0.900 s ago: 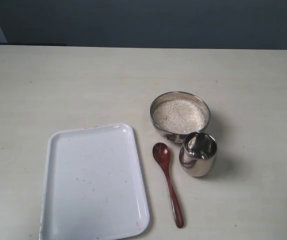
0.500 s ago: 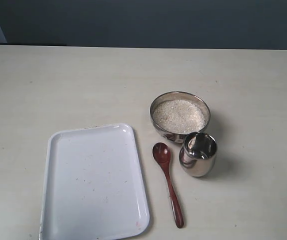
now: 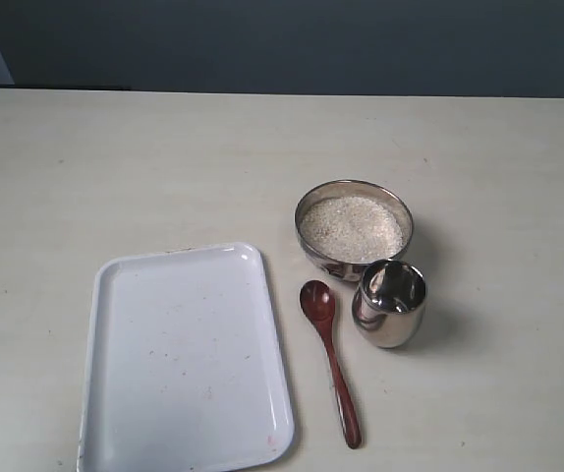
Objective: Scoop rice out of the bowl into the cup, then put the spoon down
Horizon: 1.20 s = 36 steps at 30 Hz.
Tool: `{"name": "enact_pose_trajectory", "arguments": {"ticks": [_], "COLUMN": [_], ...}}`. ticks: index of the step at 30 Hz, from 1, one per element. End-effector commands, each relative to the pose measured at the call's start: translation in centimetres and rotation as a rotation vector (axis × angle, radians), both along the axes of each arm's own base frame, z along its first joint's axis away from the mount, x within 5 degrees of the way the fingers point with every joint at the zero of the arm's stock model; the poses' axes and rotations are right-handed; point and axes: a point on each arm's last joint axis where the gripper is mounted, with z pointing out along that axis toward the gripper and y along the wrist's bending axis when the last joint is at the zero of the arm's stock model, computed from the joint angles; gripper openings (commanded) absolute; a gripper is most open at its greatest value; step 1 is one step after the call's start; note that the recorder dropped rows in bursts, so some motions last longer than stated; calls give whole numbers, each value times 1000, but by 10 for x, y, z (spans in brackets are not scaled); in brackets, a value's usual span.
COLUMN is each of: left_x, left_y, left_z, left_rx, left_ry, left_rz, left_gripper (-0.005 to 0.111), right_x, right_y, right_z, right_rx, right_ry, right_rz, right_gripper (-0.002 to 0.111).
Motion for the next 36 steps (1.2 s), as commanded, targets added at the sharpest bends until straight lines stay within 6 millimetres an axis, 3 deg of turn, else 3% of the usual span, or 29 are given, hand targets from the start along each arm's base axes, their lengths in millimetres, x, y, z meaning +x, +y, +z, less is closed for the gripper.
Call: {"name": "enact_pose_trajectory", "arguments": {"ticks": [1, 9, 14, 19, 21, 24, 27, 32, 36], "left_x": [0, 0, 0, 0, 0, 0, 0, 0, 0], "left_y": [0, 0, 0, 0, 0, 0, 0, 0, 0], "left_z": [2, 2, 2, 2, 2, 2, 2, 2, 2], "left_rx": [-12, -12, -12, -12, -12, -10, -10, -10, -10], "left_ry": [-18, -18, -18, -18, -18, -19, -19, -19, -19], "left_rz": [-1, -1, -1, -1, -1, -1, -1, -1, -1], "left_gripper": [1, 1, 1, 1, 1, 1, 1, 1, 1], "right_x": [0, 1, 1, 2, -2, -12, -21, -11, 17], "right_y": [-4, -3, 0, 11, 18, 36, 50, 60, 76], "right_z": [-5, -5, -3, 4, 20, 55, 89, 133, 155], "right_rx": [359, 314, 406, 326, 228, -133, -528, -814, -898], "right_ry": [-145, -110, -186, -209, -235, -205, -42, 171, 263], "right_rz": [154, 142, 240, 356, 408, 390, 273, 259, 541], "right_gripper": [-1, -1, -1, -1, -1, -1, -1, -1, -1]}}
